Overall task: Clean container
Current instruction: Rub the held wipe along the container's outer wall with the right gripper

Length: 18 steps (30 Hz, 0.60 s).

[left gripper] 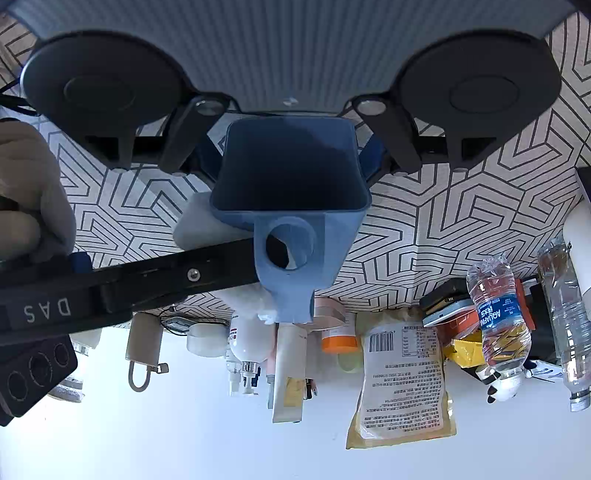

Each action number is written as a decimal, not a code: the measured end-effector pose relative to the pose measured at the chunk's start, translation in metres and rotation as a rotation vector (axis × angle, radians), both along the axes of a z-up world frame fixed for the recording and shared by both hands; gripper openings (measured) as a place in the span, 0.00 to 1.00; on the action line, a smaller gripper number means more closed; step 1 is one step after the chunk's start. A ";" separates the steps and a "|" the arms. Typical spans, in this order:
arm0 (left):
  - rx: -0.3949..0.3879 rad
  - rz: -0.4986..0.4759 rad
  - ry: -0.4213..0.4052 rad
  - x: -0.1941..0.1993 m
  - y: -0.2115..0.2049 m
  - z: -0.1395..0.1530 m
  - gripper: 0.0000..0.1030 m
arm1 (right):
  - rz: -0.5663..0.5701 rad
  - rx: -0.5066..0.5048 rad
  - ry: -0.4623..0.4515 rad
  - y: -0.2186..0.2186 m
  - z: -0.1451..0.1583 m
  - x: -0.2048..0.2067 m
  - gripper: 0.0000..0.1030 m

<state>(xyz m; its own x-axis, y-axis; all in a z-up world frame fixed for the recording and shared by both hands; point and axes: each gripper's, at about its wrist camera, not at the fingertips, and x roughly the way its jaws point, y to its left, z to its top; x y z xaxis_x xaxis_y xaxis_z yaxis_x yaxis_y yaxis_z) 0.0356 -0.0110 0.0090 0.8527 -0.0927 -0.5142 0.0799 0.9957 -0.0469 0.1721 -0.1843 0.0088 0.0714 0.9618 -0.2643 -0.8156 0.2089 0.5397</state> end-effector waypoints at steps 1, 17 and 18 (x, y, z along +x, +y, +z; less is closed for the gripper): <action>0.001 0.000 0.000 0.000 0.000 0.000 0.71 | 0.001 0.003 0.004 0.000 -0.001 0.000 0.07; 0.004 0.000 0.001 0.000 0.000 0.000 0.71 | -0.052 -0.017 -0.038 -0.001 0.001 0.000 0.05; 0.004 0.000 0.001 0.000 0.000 0.000 0.71 | -0.052 -0.016 -0.037 -0.001 0.001 0.000 0.05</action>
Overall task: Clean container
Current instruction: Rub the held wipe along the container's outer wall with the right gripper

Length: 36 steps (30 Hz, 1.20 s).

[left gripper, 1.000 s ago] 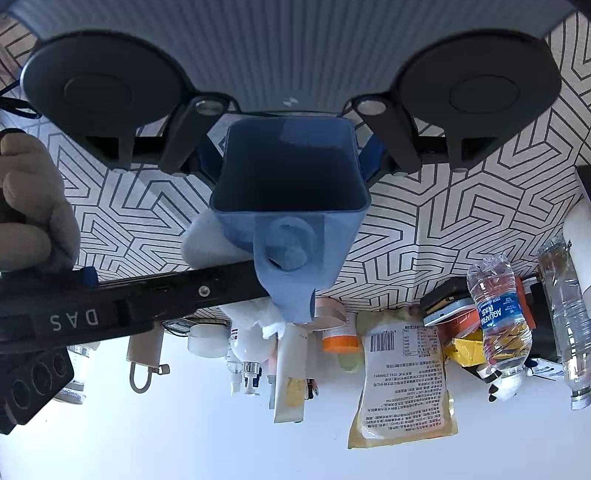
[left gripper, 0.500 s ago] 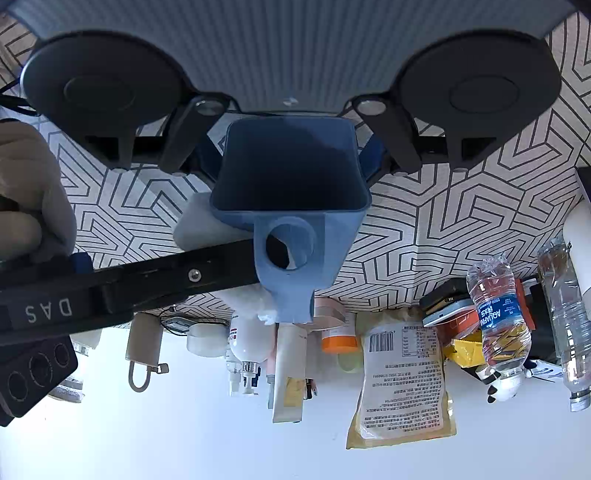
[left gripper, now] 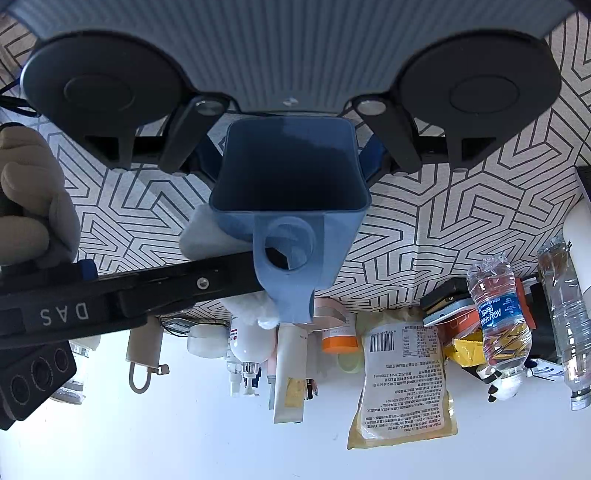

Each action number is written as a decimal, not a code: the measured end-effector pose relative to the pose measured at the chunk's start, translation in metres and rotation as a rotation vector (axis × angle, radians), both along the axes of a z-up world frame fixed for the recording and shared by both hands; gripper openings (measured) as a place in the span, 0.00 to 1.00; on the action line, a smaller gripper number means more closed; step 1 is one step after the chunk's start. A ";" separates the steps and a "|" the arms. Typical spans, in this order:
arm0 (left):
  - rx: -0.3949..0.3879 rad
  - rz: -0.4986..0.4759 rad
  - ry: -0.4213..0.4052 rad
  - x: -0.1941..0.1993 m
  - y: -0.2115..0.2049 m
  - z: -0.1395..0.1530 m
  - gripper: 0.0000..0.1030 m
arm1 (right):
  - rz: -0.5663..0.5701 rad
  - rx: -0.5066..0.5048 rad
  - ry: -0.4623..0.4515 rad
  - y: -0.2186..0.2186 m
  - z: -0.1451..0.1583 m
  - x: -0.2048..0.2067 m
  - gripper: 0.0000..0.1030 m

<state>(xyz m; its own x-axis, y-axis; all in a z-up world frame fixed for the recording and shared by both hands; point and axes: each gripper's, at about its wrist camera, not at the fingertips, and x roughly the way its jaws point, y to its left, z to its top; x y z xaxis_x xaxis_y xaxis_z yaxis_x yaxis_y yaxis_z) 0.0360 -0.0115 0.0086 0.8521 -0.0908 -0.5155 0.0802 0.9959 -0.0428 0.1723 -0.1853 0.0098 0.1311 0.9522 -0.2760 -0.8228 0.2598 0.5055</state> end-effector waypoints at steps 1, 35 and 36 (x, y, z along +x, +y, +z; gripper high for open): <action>0.000 0.000 0.000 0.000 0.000 0.000 0.71 | 0.001 0.001 0.000 0.000 0.000 0.001 0.05; 0.009 -0.001 0.001 0.002 0.006 -0.002 0.71 | -0.025 0.000 0.004 -0.003 -0.001 0.002 0.04; 0.010 -0.001 0.001 0.002 0.006 -0.002 0.71 | -0.026 -0.002 -0.001 -0.003 0.000 0.002 0.04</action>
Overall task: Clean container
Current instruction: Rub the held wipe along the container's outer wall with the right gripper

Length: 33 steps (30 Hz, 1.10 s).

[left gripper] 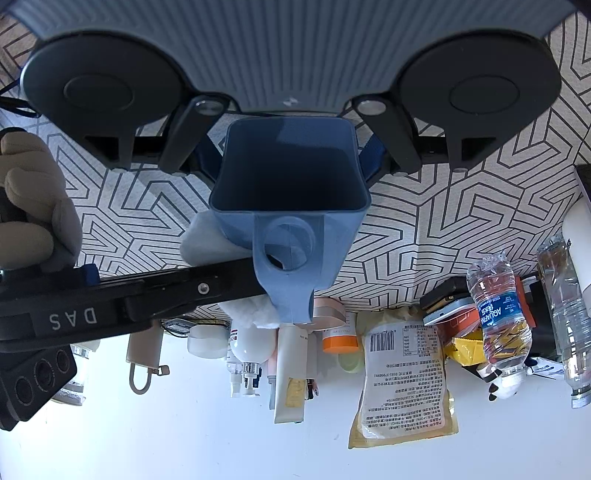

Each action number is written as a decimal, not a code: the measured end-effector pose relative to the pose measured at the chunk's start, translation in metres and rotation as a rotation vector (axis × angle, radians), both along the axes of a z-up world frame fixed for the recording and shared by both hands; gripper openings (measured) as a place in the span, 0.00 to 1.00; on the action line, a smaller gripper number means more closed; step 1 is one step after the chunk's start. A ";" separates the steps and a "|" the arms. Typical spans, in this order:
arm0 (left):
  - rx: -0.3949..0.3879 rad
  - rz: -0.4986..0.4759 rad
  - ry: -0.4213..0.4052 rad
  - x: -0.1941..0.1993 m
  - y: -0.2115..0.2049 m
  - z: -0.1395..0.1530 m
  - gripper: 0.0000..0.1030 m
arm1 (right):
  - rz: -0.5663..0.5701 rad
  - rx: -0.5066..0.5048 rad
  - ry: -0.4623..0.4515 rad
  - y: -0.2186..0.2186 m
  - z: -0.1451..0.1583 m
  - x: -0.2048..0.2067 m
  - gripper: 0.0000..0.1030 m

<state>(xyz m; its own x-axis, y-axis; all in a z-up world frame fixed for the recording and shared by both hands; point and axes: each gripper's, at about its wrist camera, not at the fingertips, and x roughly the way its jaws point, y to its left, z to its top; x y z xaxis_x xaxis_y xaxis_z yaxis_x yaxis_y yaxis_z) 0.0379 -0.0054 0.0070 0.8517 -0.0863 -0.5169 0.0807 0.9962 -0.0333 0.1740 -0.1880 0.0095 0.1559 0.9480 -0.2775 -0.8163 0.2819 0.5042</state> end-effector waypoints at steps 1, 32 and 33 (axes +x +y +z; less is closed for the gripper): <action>0.000 0.000 0.000 0.000 0.000 0.000 0.71 | 0.000 -0.001 -0.002 0.000 0.000 0.000 0.04; -0.010 -0.002 -0.001 -0.002 -0.003 0.001 0.71 | 0.074 0.033 0.057 -0.001 -0.005 0.001 0.04; -0.010 -0.003 -0.001 -0.002 -0.004 0.001 0.71 | 0.094 0.038 0.066 0.000 -0.006 0.000 0.04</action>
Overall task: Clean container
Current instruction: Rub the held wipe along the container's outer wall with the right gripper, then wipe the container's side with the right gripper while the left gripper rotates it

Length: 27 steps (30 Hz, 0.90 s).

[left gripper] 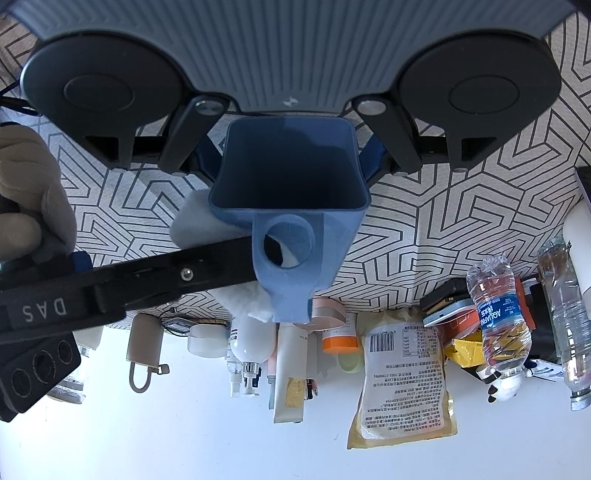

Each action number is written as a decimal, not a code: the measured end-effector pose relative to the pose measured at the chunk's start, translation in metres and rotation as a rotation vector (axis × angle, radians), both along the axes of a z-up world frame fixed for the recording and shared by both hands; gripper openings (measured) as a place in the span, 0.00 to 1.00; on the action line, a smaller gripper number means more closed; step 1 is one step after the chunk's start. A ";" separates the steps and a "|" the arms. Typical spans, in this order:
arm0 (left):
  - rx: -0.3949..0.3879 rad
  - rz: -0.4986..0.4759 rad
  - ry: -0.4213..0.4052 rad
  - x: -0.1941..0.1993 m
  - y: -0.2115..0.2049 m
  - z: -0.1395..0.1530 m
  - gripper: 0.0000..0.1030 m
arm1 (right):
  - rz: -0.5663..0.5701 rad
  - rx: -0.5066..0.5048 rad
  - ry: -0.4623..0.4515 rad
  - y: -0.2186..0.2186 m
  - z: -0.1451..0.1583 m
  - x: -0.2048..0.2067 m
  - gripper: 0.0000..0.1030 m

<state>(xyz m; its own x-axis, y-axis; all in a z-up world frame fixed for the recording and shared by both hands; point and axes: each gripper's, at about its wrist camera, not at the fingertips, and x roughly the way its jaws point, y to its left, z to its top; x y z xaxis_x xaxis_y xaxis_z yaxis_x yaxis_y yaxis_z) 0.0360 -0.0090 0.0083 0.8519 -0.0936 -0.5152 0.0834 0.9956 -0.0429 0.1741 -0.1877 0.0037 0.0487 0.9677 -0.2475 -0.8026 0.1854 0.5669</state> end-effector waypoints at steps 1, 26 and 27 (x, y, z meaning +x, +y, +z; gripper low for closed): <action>0.001 0.000 0.000 0.000 0.000 0.000 0.71 | 0.010 0.001 0.000 0.001 0.000 -0.001 0.04; 0.005 0.003 0.001 -0.001 0.000 -0.001 0.72 | 0.026 0.003 0.023 0.007 0.003 0.000 0.04; 0.005 0.003 0.001 -0.001 0.000 -0.001 0.72 | 0.012 0.001 0.022 0.006 0.003 0.001 0.04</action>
<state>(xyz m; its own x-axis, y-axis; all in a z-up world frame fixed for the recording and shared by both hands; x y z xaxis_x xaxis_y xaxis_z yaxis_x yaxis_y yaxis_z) 0.0348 -0.0092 0.0074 0.8518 -0.0886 -0.5163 0.0806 0.9960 -0.0379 0.1750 -0.1815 0.0065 0.0316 0.9685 -0.2470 -0.7919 0.1751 0.5850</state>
